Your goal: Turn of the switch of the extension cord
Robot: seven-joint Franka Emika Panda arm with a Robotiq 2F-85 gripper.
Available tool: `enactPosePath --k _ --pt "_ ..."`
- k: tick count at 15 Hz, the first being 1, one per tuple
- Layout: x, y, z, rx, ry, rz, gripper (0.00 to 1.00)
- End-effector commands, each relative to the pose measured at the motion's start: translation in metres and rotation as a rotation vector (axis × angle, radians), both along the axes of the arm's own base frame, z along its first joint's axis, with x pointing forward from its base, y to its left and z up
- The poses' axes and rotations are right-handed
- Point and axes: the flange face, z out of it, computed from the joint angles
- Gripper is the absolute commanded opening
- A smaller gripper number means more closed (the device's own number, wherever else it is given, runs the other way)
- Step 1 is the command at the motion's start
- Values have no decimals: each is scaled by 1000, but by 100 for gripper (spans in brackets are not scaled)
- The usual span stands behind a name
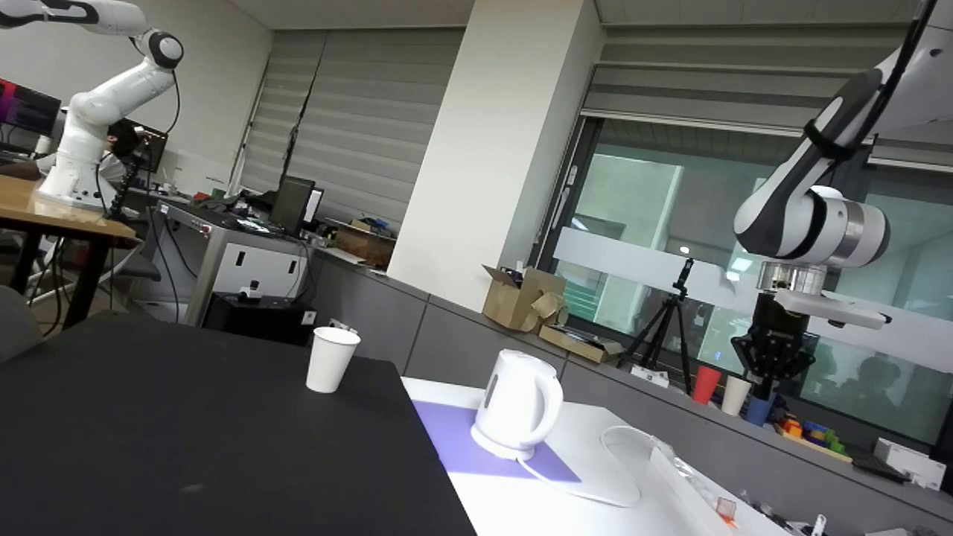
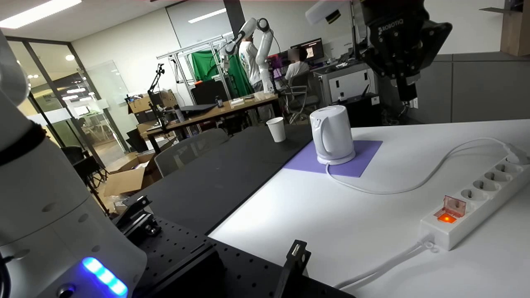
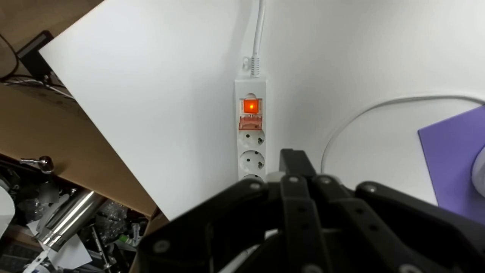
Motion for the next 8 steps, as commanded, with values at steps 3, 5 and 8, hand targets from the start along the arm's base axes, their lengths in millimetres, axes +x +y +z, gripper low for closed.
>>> enactPosePath --k 3,5,8 --pt "5 -10 -41 22 67 -17 0" --pt "-1 -16 -68 37 109 -28 0" --pt "-8 -25 -115 67 162 -36 0"
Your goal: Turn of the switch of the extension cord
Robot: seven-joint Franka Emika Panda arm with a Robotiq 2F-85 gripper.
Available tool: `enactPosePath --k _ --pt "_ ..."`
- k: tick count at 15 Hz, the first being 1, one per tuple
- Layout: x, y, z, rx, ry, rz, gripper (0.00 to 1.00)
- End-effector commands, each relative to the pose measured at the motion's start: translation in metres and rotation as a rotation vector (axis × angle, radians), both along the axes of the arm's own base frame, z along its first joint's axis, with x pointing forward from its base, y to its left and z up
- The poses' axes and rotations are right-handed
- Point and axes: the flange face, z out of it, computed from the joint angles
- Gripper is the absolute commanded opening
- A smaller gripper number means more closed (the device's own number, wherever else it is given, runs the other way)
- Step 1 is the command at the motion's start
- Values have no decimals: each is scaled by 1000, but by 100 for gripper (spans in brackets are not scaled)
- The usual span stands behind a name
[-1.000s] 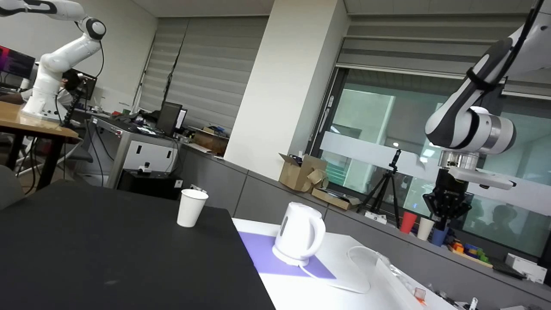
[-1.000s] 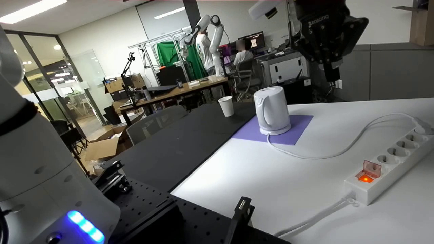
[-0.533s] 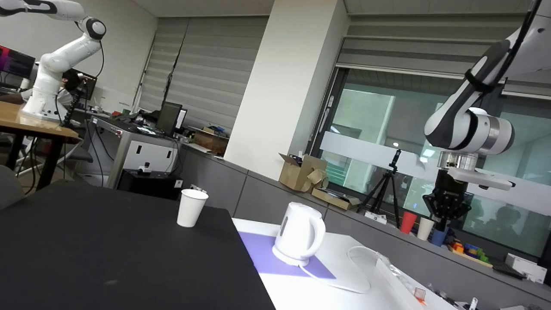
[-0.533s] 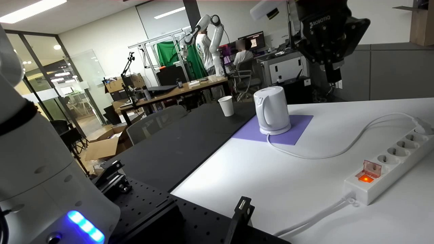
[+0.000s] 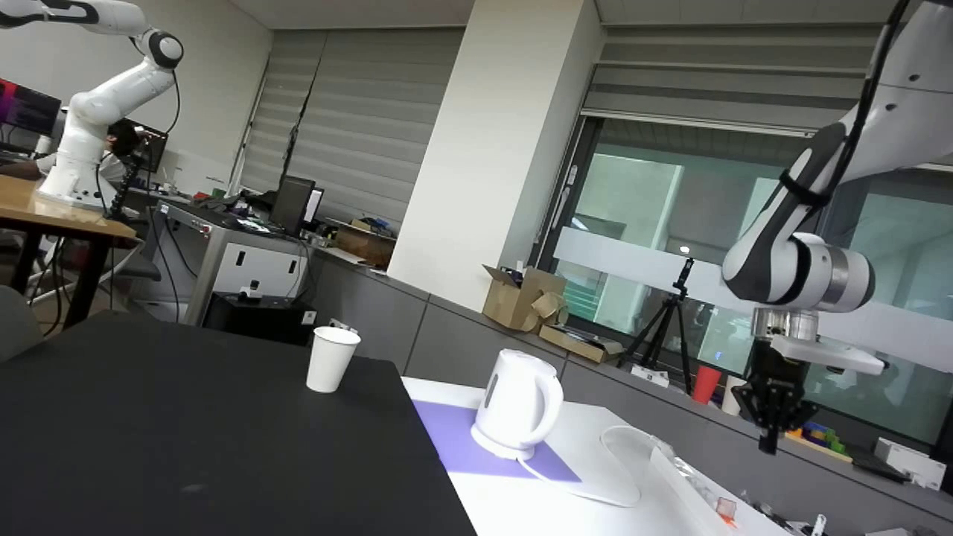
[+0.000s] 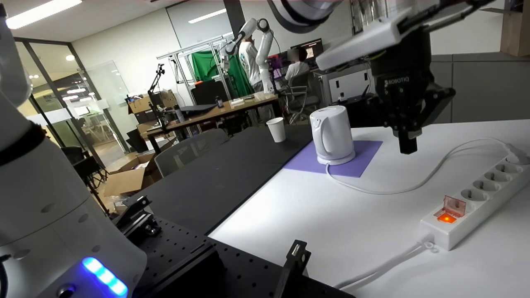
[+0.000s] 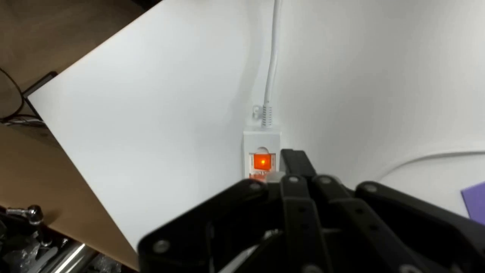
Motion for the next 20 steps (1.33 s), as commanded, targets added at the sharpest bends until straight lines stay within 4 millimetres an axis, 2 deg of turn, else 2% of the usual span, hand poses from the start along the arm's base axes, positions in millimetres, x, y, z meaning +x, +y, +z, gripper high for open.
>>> enactPosePath --k 1,5,10,14,20 --pt "1 -19 -50 35 45 -26 0" --pt "1 -32 -94 65 53 -59 0" --pt "14 -52 -125 57 -22 -137 0" --pt "21 -70 -134 62 -48 -176 0" --pt "29 -94 -135 51 -70 -188 0"
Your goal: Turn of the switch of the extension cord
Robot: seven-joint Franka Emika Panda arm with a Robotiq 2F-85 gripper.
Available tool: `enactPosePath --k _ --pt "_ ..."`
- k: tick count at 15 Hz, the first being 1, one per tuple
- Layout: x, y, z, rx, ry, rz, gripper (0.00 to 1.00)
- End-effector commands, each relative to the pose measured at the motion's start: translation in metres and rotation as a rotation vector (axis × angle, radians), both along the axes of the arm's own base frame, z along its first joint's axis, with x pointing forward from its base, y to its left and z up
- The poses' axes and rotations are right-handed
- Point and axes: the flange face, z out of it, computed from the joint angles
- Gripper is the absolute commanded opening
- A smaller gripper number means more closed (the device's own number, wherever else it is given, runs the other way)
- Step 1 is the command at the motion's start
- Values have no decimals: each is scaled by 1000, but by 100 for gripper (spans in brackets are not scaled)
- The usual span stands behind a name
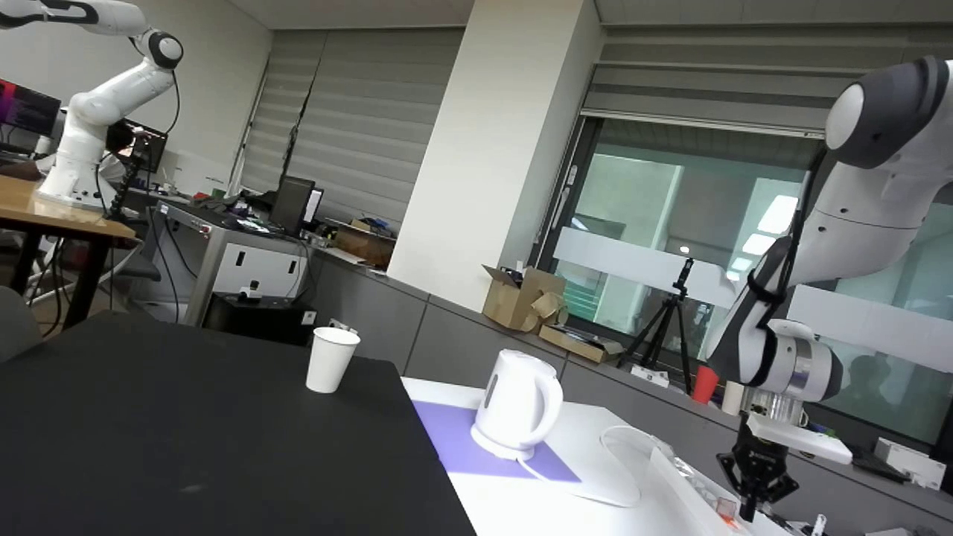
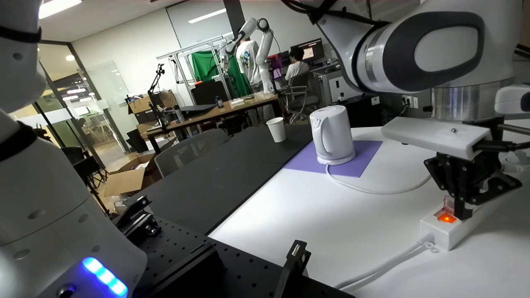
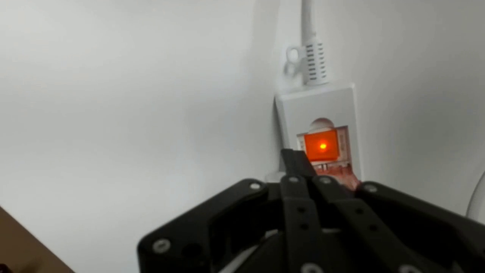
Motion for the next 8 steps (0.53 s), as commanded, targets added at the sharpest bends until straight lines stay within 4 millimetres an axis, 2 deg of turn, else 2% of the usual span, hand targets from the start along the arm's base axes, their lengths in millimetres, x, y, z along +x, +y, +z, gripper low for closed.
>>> enactPosePath --k 1,8 --pt "9 -17 1 12 -18 -25 0" --pt "11 -23 -3 55 62 -56 0"
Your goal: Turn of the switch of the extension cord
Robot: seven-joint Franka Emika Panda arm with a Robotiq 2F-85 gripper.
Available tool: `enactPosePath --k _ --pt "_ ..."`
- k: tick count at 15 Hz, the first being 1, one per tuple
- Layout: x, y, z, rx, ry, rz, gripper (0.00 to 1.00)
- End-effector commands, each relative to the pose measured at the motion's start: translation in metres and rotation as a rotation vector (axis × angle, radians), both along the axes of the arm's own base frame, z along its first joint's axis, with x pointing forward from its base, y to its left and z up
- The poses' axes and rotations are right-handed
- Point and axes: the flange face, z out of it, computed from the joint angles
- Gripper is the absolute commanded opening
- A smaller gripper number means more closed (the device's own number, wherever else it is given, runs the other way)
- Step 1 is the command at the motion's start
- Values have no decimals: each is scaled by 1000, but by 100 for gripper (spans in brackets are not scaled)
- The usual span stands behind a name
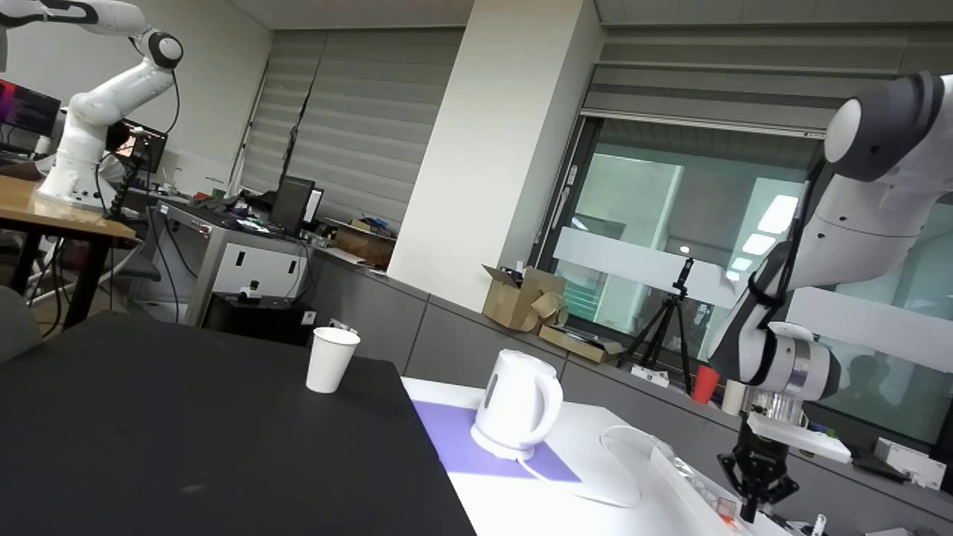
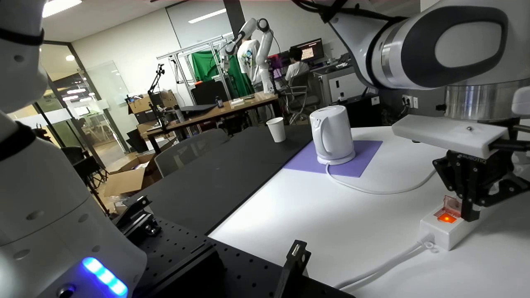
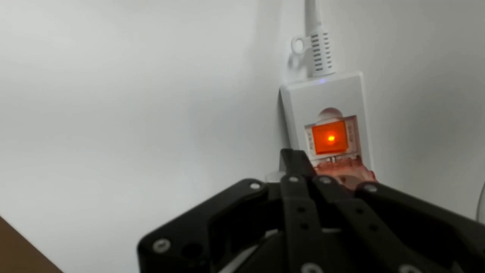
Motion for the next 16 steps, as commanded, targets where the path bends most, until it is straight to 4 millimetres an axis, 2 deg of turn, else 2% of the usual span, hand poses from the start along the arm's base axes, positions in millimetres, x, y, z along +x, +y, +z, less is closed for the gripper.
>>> enactPosePath --k 1,7,16 --pt "7 -8 1 24 51 -38 0" --pt "10 -9 3 62 79 -41 0" --pt "11 9 -2 77 69 3 0"
